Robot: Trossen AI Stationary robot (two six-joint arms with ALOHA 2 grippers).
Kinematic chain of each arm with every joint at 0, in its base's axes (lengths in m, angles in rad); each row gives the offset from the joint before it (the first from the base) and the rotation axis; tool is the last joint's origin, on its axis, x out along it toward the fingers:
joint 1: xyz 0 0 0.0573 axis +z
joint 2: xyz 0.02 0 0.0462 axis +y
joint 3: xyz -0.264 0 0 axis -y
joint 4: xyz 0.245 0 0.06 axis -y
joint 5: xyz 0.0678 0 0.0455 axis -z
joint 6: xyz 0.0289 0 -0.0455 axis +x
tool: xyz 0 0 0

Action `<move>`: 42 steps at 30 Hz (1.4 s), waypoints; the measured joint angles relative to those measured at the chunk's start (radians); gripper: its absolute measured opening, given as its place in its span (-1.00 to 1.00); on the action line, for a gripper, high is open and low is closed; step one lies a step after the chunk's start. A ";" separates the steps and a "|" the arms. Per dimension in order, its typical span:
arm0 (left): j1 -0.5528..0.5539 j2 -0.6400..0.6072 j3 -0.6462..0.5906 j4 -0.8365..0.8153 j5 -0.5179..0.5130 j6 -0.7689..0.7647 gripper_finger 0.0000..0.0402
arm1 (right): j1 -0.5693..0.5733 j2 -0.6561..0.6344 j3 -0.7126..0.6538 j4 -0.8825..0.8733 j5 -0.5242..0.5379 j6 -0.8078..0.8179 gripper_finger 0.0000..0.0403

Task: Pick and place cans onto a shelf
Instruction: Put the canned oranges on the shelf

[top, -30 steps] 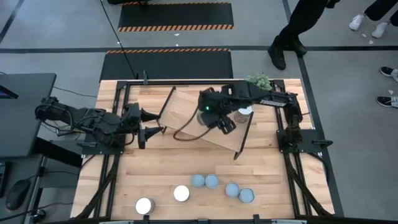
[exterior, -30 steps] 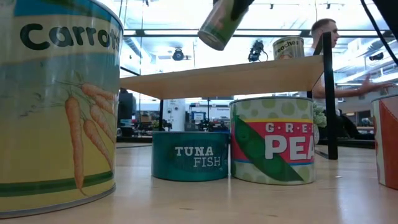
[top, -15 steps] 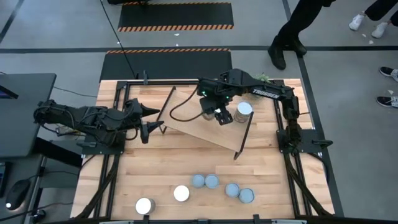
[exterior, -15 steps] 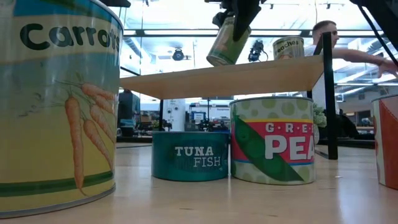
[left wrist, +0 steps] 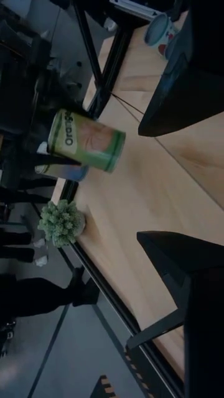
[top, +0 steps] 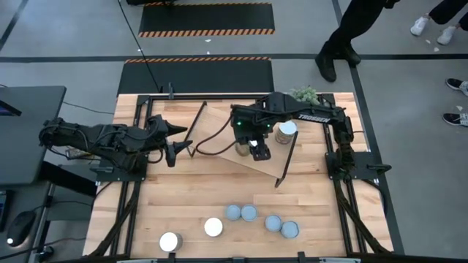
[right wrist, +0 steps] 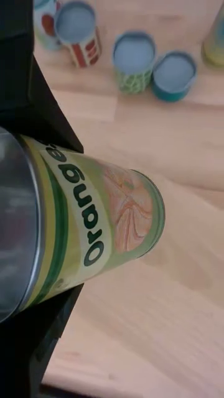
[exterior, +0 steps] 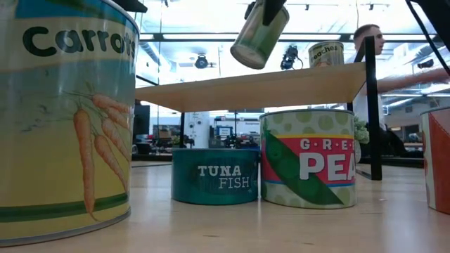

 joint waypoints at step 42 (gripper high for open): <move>0.000 0.000 0.000 0.003 0.025 -0.001 0.33 | 0.071 -0.259 -0.473 0.000 0.001 0.120 0.77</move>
